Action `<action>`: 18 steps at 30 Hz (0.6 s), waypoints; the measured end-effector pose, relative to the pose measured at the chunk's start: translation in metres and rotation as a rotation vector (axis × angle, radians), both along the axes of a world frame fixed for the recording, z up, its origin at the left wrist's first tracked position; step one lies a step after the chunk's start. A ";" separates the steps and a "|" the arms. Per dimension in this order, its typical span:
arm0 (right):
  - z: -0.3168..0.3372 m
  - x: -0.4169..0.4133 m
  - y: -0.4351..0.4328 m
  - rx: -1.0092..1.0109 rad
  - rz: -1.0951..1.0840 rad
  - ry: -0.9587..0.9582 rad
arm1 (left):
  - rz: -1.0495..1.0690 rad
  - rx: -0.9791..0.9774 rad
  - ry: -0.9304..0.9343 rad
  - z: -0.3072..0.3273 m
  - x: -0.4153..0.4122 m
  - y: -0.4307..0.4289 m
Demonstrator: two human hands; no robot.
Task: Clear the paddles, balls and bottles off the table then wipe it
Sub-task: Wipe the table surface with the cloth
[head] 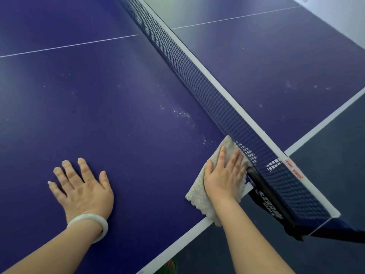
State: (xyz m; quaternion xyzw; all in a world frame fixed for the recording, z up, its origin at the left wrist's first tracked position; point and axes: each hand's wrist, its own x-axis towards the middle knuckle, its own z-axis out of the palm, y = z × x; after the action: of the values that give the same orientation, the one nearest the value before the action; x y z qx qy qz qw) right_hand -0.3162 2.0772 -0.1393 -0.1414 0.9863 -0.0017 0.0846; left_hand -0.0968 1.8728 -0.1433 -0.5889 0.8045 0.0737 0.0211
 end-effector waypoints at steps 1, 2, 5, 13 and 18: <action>0.000 -0.007 -0.007 -0.009 -0.007 0.000 | 0.002 -0.003 0.005 -0.001 0.000 0.000; 0.000 -0.012 -0.013 -0.021 0.017 0.000 | 0.004 -0.006 0.006 -0.001 -0.001 0.000; -0.002 -0.006 -0.017 -0.070 0.272 0.008 | 0.013 -0.015 0.024 -0.001 -0.001 -0.001; 0.002 -0.025 0.017 0.002 0.300 0.027 | 0.023 -0.033 0.021 0.001 -0.003 0.000; 0.001 -0.032 -0.033 -0.084 0.398 -0.032 | 0.036 -0.035 0.011 0.001 -0.004 0.000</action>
State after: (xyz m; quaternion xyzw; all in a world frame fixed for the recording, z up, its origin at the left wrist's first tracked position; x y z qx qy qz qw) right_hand -0.3487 2.0443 -0.1379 -0.3370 0.9365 -0.0281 0.0930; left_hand -0.1003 1.8732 -0.1421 -0.6031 0.7951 0.0633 0.0052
